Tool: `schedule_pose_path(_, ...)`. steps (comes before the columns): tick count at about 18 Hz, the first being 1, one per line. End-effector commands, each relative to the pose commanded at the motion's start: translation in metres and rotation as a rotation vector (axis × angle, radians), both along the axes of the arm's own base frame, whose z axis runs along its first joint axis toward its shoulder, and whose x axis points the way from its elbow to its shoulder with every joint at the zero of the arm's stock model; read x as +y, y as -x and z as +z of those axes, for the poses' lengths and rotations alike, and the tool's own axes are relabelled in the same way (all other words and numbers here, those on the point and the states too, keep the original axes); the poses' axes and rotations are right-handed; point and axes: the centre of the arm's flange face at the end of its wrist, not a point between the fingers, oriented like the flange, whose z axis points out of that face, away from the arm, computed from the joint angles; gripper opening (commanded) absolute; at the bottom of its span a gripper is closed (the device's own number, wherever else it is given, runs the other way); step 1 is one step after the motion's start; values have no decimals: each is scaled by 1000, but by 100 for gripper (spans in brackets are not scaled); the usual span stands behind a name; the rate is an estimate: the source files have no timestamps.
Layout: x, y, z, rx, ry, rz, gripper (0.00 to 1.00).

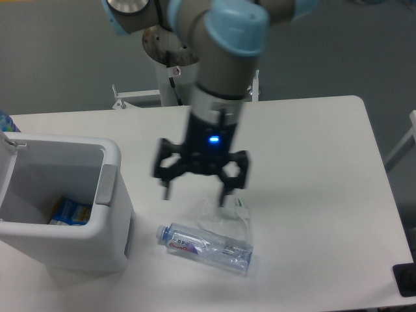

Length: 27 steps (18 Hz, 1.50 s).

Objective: Open the trash can

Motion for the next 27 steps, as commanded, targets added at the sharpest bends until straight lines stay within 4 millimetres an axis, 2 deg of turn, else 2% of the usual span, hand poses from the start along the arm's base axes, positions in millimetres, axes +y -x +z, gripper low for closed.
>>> schedule_pose_path(6, -52, 82, -47, 62, 57, -94, 100)
schedule_pose_path(9, -71, 104, -69, 142, 198, -170, 100)
schedule_pose_path(12, -73, 120, -94, 169, 317, -238, 100)
schedule_pose_path(16, -76, 130, -121, 201, 433, -352, 100)
schedule_pose_path(18, -71, 126, -122, 228, 508, -383, 100)
schedule_pose_path(27, -75, 121, -129, 224, 544, -454, 100)
